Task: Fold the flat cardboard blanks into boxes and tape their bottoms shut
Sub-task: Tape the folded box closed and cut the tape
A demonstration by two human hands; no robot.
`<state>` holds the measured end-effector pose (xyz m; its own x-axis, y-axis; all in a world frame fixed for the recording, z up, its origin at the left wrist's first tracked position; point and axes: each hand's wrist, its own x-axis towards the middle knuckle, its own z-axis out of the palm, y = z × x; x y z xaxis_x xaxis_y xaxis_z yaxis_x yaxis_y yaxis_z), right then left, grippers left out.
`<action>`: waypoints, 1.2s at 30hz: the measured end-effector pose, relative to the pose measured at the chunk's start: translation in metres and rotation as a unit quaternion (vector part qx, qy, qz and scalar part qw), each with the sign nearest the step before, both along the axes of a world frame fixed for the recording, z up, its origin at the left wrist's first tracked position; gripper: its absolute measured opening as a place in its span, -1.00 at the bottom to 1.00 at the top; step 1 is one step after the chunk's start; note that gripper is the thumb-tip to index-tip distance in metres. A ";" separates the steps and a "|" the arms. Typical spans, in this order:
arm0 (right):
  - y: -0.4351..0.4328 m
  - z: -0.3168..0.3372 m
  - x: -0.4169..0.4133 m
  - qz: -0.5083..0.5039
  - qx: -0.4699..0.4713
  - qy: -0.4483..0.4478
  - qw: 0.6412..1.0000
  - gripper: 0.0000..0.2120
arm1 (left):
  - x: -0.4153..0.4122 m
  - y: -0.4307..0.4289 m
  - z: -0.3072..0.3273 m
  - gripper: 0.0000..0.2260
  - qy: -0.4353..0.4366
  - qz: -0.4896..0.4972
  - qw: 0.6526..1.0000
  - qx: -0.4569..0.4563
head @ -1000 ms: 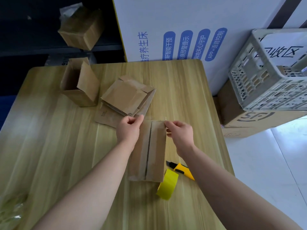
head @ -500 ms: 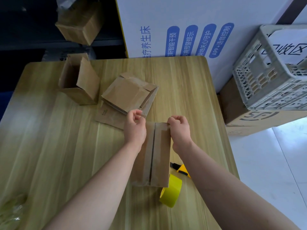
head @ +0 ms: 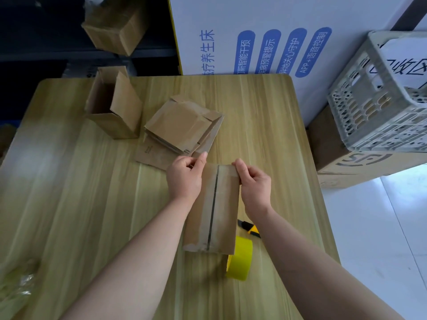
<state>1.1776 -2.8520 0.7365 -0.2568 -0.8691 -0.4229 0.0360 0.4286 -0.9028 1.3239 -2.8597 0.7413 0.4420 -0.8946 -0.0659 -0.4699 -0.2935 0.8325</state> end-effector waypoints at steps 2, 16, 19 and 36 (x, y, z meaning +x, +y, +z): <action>0.003 0.001 0.005 -0.030 0.009 -0.020 0.999 -0.72 | 0.002 0.001 -0.002 -0.64 0.005 0.019 1.000 0.010; 0.035 0.010 -0.018 0.192 -0.042 0.097 0.976 -0.59 | 0.015 0.069 0.019 -0.59 0.136 -0.125 0.977 0.108; 0.034 0.012 -0.020 0.195 -0.010 0.052 0.979 -0.58 | 0.011 0.075 0.019 -0.56 0.108 -0.132 0.980 0.107; 0.155 -0.031 -0.061 0.180 0.215 -0.031 0.959 -0.84 | -0.036 0.215 -0.053 -0.74 0.121 -0.205 0.920 0.310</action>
<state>1.1167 -2.6972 0.7055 0.0642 -0.6389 -0.7666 -0.1363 0.7554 -0.6409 1.2882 -2.6448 0.6882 -0.0188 -0.7397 -0.6726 -0.4691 -0.5876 0.6593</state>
